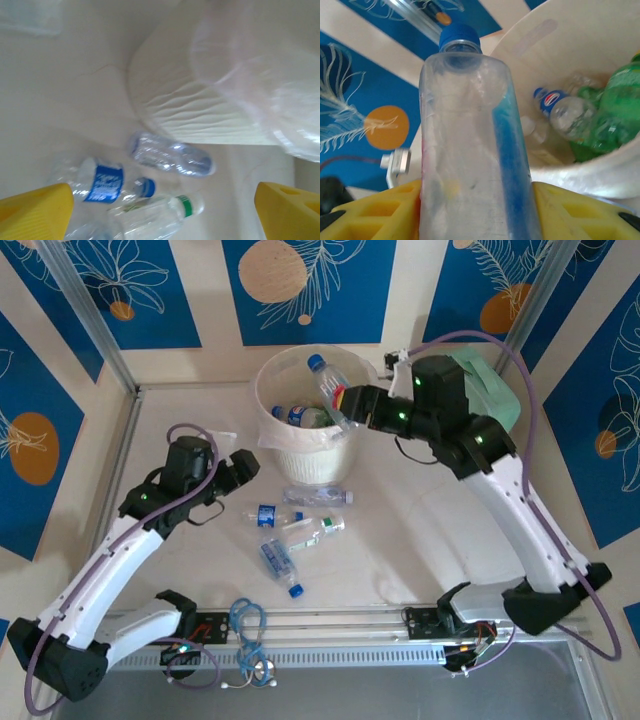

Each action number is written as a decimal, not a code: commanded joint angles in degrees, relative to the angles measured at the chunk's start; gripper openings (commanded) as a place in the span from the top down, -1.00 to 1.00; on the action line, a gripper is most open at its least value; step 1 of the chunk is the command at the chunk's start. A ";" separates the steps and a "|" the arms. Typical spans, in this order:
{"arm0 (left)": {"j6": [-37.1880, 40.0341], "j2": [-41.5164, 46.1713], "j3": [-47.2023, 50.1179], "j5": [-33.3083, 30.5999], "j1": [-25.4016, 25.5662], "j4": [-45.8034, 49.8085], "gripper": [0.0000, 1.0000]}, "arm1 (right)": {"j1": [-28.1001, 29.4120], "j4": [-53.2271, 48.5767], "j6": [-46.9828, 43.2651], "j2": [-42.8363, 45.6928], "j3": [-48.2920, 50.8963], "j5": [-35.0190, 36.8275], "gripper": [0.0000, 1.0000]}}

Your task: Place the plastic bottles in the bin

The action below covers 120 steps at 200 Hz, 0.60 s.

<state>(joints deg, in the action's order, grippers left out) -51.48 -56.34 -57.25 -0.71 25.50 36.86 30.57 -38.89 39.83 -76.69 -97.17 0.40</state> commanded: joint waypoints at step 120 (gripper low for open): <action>-17.35 -2.40 15.45 4.93 -1.15 -8.87 -1.00 | -6.44 -6.76 -5.36 -8.48 -7.89 -1.38 -0.78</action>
<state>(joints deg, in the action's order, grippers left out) -64.66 -58.22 -43.46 2.37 24.80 31.20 22.79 -45.84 36.99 -91.83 -108.57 0.16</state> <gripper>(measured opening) 0.999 0.890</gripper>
